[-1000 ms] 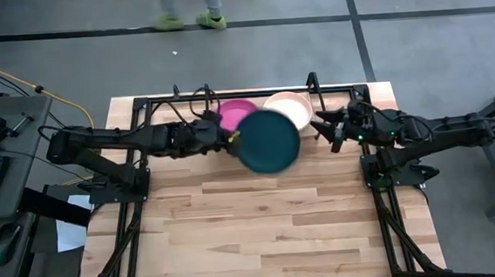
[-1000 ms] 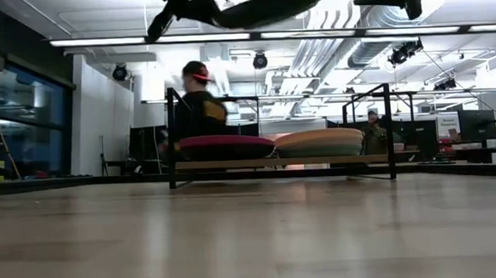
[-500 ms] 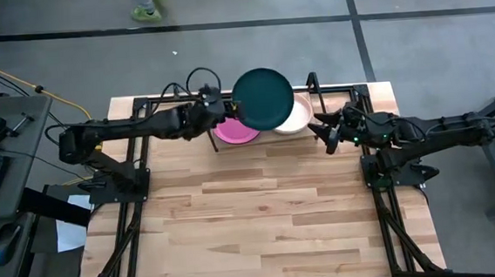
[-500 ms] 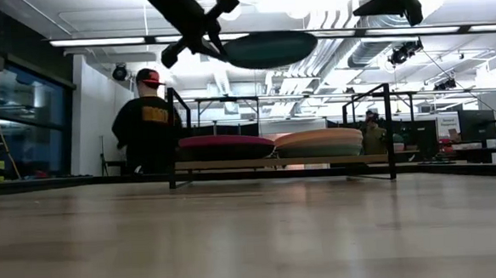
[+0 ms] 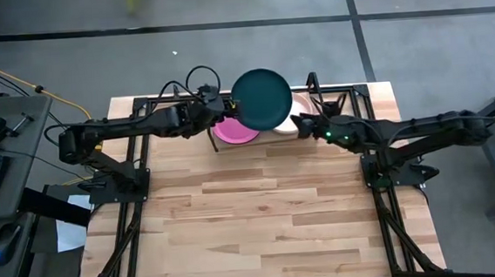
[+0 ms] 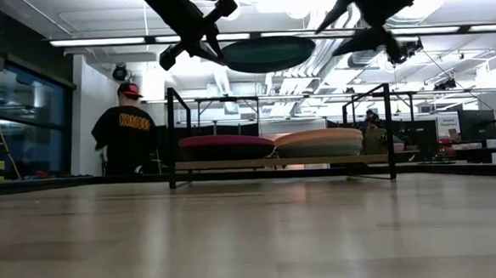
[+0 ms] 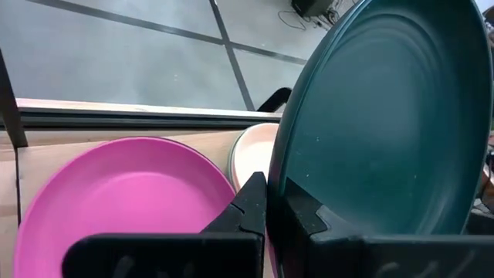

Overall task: Place and stack plates onto a shelf
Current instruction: Stack the green plate on top of the pink plate on the shelf

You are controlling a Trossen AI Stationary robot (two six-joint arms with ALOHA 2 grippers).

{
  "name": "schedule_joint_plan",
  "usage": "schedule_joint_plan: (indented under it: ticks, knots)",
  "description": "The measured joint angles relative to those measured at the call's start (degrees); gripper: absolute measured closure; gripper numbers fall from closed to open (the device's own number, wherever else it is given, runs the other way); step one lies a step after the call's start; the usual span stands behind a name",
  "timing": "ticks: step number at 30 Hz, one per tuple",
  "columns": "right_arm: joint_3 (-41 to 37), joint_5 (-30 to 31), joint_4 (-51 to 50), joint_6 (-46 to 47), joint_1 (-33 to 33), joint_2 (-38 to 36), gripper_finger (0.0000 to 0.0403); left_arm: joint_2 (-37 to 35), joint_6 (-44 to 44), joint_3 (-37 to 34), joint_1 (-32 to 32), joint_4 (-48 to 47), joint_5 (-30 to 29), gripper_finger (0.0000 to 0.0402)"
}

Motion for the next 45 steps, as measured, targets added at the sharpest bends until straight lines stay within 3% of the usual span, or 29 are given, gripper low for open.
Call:
schedule_joint_plan:
  ticks: [7,15,18,23,25,36,40,45]
  knots:
    - [0.00,-1.72,4.82,3.98,-5.01,4.36,0.0171,0.00,-0.20,0.00,-0.28,-0.01,2.02,0.0401]
    - [0.00,-7.96,9.51,2.14,-7.21,5.94,0.0187,0.00,-0.19,0.00,-1.02,0.01,2.98,0.0397]
    - [0.00,-6.81,9.46,2.06,-7.19,6.05,0.0231,-0.01,1.15,0.00,-1.02,0.03,3.04,0.0385]
    - [0.00,-6.48,9.45,1.34,-7.21,6.03,0.0359,-0.34,7.26,-0.02,0.00,-0.10,6.98,0.0361]
    - [0.00,-6.45,9.35,-0.69,-7.21,5.80,0.0390,-1.29,9.47,-0.07,1.13,0.10,9.22,0.0350]
    - [0.09,-6.73,8.20,-1.50,-12.64,1.64,0.0399,-13.35,17.50,-0.02,7.98,2.84,18.94,0.0301]
    - [0.07,-9.87,7.85,2.68,-13.61,4.72,0.0401,-20.72,21.96,-0.02,7.60,4.65,19.96,0.0296]
    - [4.13,-12.35,7.46,5.46,-13.57,13.85,0.0402,-28.23,28.71,0.04,4.48,5.31,20.69,0.0296]
